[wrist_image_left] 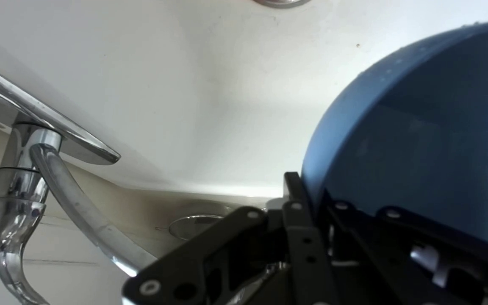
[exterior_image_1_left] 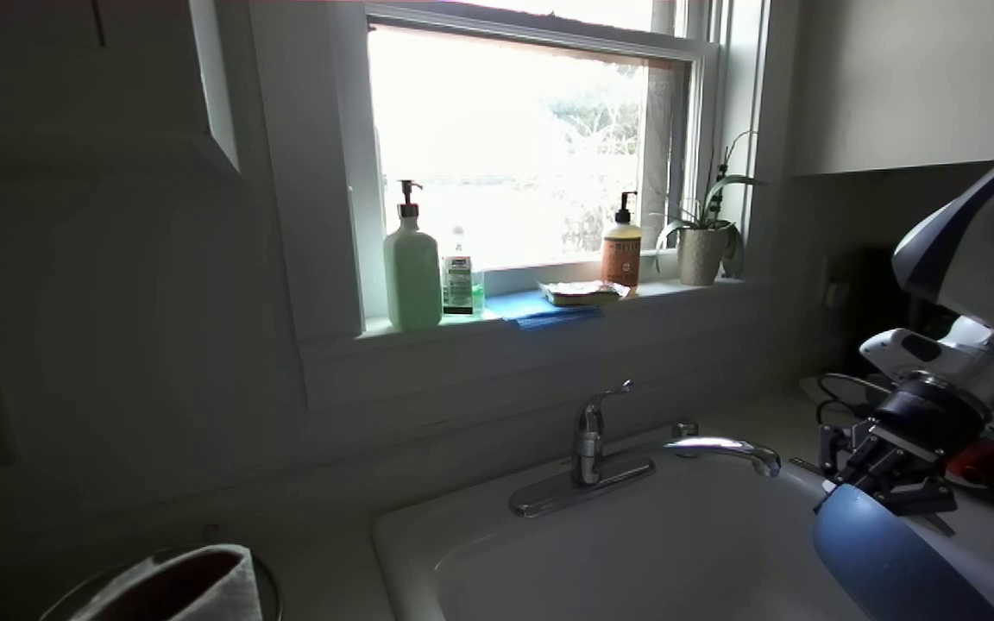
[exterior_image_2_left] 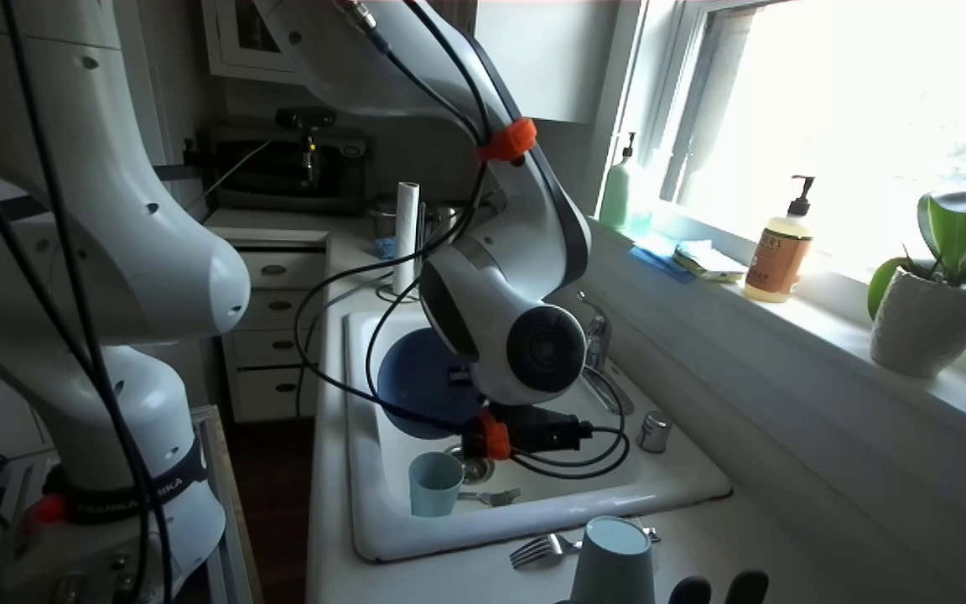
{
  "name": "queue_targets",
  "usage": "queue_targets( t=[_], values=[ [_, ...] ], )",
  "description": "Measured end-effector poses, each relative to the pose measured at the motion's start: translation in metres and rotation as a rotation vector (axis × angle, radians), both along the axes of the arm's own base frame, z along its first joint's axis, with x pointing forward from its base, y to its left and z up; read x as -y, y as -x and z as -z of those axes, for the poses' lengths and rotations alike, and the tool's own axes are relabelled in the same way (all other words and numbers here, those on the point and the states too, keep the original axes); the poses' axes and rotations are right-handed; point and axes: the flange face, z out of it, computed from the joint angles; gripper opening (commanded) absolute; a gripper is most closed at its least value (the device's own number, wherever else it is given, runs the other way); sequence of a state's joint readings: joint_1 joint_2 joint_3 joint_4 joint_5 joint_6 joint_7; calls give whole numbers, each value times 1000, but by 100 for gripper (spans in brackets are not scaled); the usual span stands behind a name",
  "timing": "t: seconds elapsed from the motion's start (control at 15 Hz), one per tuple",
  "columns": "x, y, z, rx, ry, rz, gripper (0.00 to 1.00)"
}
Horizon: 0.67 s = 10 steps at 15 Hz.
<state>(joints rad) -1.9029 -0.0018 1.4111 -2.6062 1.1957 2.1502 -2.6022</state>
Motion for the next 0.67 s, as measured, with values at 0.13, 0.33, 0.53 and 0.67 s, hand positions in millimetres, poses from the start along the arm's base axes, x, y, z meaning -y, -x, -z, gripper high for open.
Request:
queue_targets(
  t=[0.13, 0.33, 0.53, 0.67],
  values=[
    [1, 1, 1, 4, -10, 5, 1],
    [2, 1, 7, -1, -25, 5, 1],
    [4, -1, 19, -11, -32, 6, 1],
    [8, -6, 27, -11, -37, 4, 1]
  ],
)
